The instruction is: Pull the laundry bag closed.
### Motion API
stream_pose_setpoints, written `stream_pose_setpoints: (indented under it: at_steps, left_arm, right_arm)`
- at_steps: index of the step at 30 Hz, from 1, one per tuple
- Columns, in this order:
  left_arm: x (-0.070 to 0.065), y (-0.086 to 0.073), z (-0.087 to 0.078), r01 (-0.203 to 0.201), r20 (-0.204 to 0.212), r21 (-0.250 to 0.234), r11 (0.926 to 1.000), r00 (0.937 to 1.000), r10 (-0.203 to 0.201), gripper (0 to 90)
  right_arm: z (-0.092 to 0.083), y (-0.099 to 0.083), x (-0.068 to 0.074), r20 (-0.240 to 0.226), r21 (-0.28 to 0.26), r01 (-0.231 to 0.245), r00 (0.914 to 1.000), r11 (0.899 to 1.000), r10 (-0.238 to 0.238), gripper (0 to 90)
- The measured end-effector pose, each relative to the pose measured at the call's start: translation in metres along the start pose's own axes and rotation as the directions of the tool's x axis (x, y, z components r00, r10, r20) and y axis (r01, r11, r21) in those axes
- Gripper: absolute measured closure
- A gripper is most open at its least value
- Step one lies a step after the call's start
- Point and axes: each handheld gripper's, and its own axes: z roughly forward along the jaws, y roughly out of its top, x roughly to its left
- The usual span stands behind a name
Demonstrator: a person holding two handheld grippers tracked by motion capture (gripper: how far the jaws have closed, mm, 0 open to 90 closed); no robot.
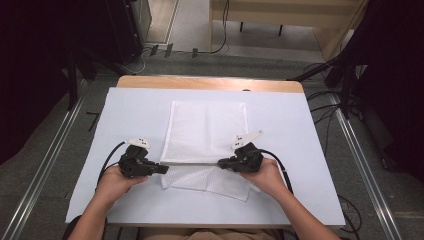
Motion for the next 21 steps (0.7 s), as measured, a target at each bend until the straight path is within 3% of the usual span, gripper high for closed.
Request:
stream_pose_setpoints:
  at_steps: [3, 21]
  left_arm:
    - [0.002, -0.001, -0.002, 0.019, 0.002, 0.002, 0.9998, 0.9998, -0.019, 88.0]
    - [0.003, -0.001, -0.001, 0.027, 0.002, 0.006, 0.9996, 0.9996, -0.027, 88.0]
  right_arm:
    - [-0.002, -0.002, -0.002, 0.007, 0.001, 0.003, 1.0000, 1.000, -0.003, 88.6]
    - [-0.017, -0.014, -0.009, 0.033, 0.008, -0.017, 0.9993, 1.000, 0.016, 88.6]
